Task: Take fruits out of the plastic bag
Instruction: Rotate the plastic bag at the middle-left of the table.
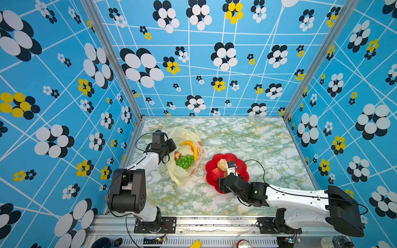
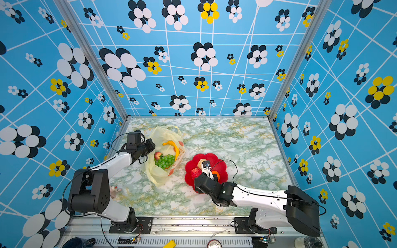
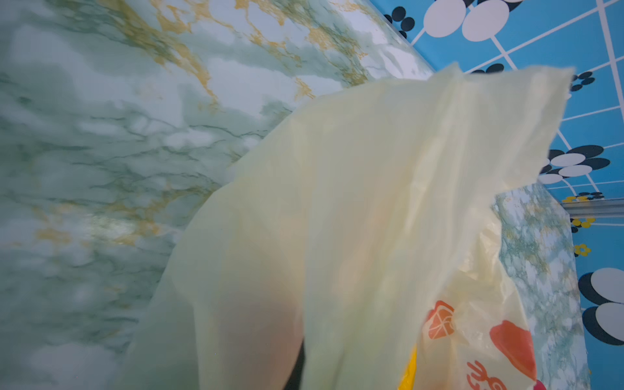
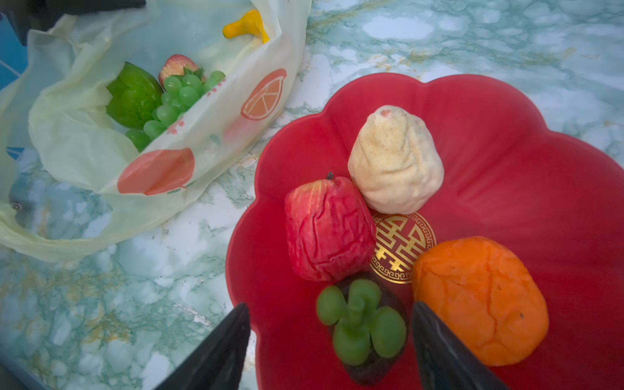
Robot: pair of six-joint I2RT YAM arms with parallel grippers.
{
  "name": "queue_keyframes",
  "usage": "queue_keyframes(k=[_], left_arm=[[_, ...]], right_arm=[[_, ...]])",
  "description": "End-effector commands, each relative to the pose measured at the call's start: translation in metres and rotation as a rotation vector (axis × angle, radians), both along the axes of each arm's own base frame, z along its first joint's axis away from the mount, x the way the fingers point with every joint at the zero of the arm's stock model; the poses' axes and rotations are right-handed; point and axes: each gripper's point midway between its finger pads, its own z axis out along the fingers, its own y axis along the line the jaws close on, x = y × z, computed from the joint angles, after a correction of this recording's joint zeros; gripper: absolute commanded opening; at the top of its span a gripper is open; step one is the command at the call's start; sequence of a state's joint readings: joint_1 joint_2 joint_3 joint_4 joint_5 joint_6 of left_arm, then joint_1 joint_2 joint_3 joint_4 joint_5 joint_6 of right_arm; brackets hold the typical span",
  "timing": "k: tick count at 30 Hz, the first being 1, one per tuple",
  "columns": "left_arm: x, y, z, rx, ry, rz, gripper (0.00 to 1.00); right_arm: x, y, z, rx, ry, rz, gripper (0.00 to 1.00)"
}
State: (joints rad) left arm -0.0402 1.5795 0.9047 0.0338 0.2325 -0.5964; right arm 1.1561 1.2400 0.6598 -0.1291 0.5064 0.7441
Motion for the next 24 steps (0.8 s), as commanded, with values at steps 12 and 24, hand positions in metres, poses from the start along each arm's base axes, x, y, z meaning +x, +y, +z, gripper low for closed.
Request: queue_keyframes(k=[12,24], left_arm=[[0.012,-0.023,0.035,0.184,0.041,-0.086,0.31],[-0.108,0.041,0.05,0.453,0.166,0.117,0.84]], right_arm=[[0.051,0.052,0.048,0.105,0.012,0.004,0.78],[0.084,0.138,0.054,0.115,0.071,0.149,0.79]])
